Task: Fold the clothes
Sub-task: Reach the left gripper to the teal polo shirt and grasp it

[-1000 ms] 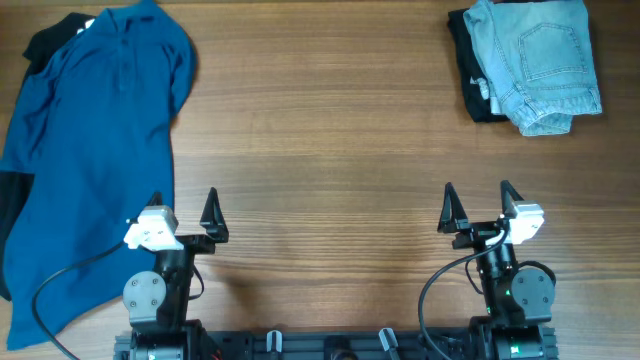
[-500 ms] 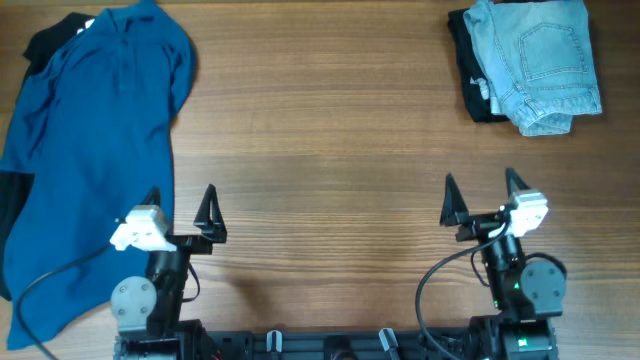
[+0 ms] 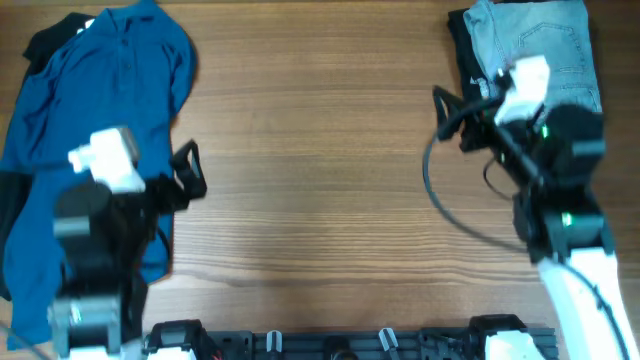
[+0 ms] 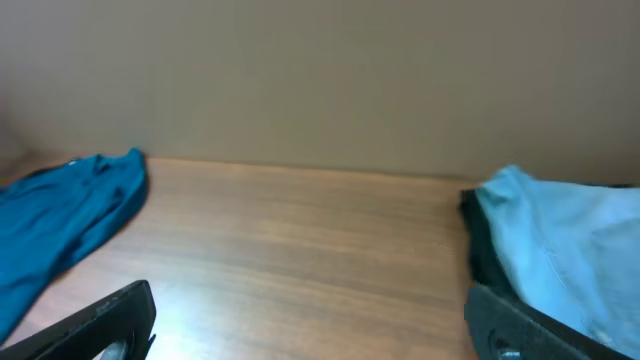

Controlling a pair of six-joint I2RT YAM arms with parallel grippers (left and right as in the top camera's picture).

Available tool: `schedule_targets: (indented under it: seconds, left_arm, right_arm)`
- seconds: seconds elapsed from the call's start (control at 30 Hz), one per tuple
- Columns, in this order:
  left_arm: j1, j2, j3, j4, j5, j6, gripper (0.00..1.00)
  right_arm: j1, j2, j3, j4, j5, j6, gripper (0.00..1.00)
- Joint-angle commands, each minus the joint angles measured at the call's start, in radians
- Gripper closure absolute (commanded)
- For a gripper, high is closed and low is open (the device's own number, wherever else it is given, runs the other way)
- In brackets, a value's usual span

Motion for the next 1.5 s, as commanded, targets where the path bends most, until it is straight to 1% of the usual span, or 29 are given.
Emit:
schedule_targets:
  seconds: [0.0,0.1,0.2,0.4,0.47,0.53,0.63,0.7,0.8,0.9,1.03,1.1,1.13,1.17,1.2,1.27,1.33,1.37,1.4,1.43,1.47]
  left_arm:
    - [0.004,0.173,0.132,-0.064,0.001,0.022,0.00]
    - [0.004,0.319,0.215,-0.130,0.037,0.124,0.00]
    - [0.004,0.492,0.282,-0.153,0.049,0.127,0.00]
    - [0.005,0.709,0.286,0.011,0.050,0.126,0.00]
    - [0.005,0.785,0.287,0.114,0.038,0.195,0.00]
    - [0.005,0.861,0.290,0.195,-0.057,0.198,0.00]
    - [0.005,1.021,0.293,0.302,-0.260,0.198,0.00]
    - [0.005,1.101,0.293,0.322,-0.351,0.198,0.02]
    - [0.005,1.192,0.293,0.319,-0.454,0.201,0.16]
    - [0.005,1.242,0.293,0.321,-0.557,0.201,0.19]
    - [0.009,1.256,0.293,0.342,-0.579,0.201,0.20]
    - [0.013,1.261,0.293,0.358,-0.579,0.201,0.26]
    - [0.017,1.268,0.293,0.363,-0.579,0.201,0.37]
    - [0.020,1.275,0.293,0.364,-0.579,0.201,0.43]
    - [0.023,1.286,0.293,0.365,-0.579,0.201,0.53]
    - [0.024,1.299,0.293,0.365,-0.579,0.201,0.67]
    - [0.023,1.300,0.293,0.369,-0.579,0.200,0.96]
    - [0.021,1.295,0.294,0.371,-0.580,0.197,0.96]
    - [0.014,1.286,0.300,0.366,-0.589,0.187,0.96]
    - [-0.003,1.258,0.321,0.328,-0.606,0.152,0.96]
    - [-0.016,1.231,0.342,0.288,-0.605,0.129,0.96]
  right_arm:
    - [0.002,0.134,0.099,-0.032,-0.128,-0.010,0.00]
    - [0.002,0.224,0.122,-0.037,-0.150,-0.011,0.00]
    - [0.002,0.310,0.126,-0.052,-0.150,-0.010,0.00]
    - [0.002,0.418,0.126,-0.062,-0.149,-0.008,0.00]
    - [0.002,0.452,0.126,-0.067,-0.150,-0.002,0.00]
    - [0.002,0.476,0.126,-0.067,-0.149,0.020,0.00]
    - [0.002,0.521,0.125,-0.067,-0.150,0.021,0.00]
    - [0.002,0.542,0.125,-0.068,-0.150,0.020,0.00]
    - [0.004,0.568,0.124,-0.071,-0.149,0.020,0.01]
    - [0.004,0.591,0.124,-0.071,-0.149,0.020,0.01]
    - [0.004,0.613,0.124,-0.071,-0.150,0.021,0.01]
    - [0.004,0.626,0.124,-0.070,-0.149,0.037,0.01]
    - [0.004,0.631,0.124,-0.070,-0.149,0.051,0.01]
    - [0.004,0.633,0.124,-0.070,-0.150,0.052,0.02]
    - [0.004,0.633,0.124,-0.070,-0.149,0.054,0.04]
    - [0.004,0.633,0.124,-0.066,-0.149,0.053,0.06]
    - [0.004,0.633,0.124,-0.059,-0.149,0.054,0.09]
    - [0.004,0.633,0.124,-0.055,-0.149,0.054,0.10]
    - [0.004,0.633,0.124,-0.048,-0.149,0.054,0.13]
    - [0.004,0.633,0.124,-0.031,-0.149,0.063,0.19]
    - [0.003,0.633,0.124,-0.012,-0.149,0.090,0.23]
